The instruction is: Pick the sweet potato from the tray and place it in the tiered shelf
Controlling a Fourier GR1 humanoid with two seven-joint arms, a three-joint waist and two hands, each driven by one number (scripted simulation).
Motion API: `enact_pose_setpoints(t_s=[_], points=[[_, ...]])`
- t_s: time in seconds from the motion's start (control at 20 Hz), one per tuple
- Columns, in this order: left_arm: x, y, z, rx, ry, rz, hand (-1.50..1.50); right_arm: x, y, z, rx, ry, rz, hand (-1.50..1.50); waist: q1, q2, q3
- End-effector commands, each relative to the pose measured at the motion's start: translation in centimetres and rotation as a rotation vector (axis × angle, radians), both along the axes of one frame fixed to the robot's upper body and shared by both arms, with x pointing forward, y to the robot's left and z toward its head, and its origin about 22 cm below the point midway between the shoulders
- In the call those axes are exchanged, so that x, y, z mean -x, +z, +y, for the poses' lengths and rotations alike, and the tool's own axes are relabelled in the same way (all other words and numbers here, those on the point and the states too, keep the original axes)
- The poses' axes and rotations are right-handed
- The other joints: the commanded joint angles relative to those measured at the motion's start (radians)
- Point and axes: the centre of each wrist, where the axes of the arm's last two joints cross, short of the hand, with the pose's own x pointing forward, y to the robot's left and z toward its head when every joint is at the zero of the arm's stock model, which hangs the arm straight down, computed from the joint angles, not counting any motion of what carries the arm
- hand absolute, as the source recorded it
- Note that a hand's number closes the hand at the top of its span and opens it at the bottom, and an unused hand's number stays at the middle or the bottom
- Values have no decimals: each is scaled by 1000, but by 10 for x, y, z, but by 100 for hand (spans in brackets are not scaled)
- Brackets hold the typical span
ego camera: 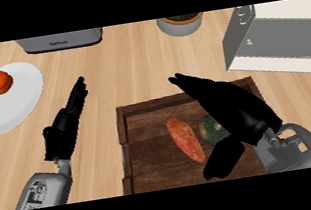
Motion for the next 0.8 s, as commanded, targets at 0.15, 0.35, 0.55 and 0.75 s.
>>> enact_pose_setpoints(t_s=[0.15,0.35,0.55,0.75], points=[[1,-5,-12,-8,-1,0,0,4,-5,15,39,-25,10,-150,-1,0,0],[6,15,-5,8,2,-3,0,4,-8,4,52,-30,38,-150,-1,-1,0],[0,9,4,-5,11,2,0,7,-14,14,66,-35,36,-150,-1,0,0],[-14,-1,-5,-23,1,4,0,14,-20,46,97,-31,41,-150,-4,1,0]])
